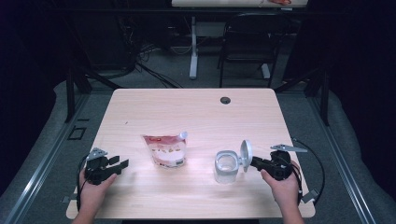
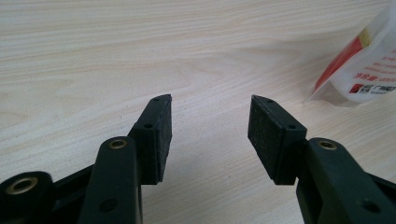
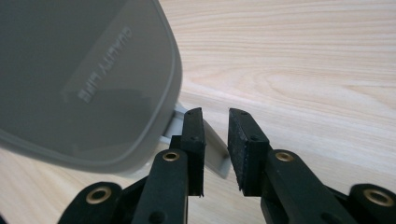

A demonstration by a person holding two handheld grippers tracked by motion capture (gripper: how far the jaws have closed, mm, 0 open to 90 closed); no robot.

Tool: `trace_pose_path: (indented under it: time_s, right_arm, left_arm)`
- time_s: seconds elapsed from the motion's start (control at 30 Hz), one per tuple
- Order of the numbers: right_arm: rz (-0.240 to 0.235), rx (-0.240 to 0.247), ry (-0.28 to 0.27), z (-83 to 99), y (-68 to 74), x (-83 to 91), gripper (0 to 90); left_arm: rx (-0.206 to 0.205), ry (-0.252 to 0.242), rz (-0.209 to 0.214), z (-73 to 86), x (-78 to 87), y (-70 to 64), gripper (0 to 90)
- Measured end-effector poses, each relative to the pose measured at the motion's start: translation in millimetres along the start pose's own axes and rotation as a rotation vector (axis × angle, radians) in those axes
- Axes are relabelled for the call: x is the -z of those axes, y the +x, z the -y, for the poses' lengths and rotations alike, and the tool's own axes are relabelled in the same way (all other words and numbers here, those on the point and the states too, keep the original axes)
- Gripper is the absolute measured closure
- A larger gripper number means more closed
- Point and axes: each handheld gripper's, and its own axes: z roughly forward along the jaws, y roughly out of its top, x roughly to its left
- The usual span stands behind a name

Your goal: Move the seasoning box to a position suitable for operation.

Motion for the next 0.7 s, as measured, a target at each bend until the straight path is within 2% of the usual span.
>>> trace_pose_path:
  time_s: [0.03, 0.13, 0.3, 0.43, 0.5, 0.7]
  right_arm:
    - [0.019, 0.01, 0.002, 1.4, 0.3, 0.3, 77.1]
    - [0.036, 0.028, 0.011, 6.5, 2.4, 0.9, 78.9]
    - [0.058, 0.077, 0.032, 18.2, 8.6, 2.8, 80.0]
    - [0.062, 0.094, 0.054, 23.8, 11.2, 2.9, 80.0]
    - [0.047, 0.099, 0.066, 27.3, 13.2, 1.8, 79.9]
    - [0.041, 0.112, 0.055, 28.1, 17.1, -1.3, 78.8]
  left_arm:
    - [-0.001, 0.01, 0.004, -0.8, 0.4, 0.1, 49.9]
    - [-0.007, 0.013, 0.007, -1.4, -0.5, -0.2, 49.9]
    - [-0.003, -0.003, 0.002, -1.7, -1.8, -1.1, 49.4]
    - [-0.01, -0.003, 0.008, -2.6, -0.8, -1.4, 48.8]
    - [-0.009, -0.015, 0.01, -2.7, -0.5, -1.6, 47.0]
    - [-0.006, -0.033, 0.018, -3.0, 0.3, -0.7, 47.0]
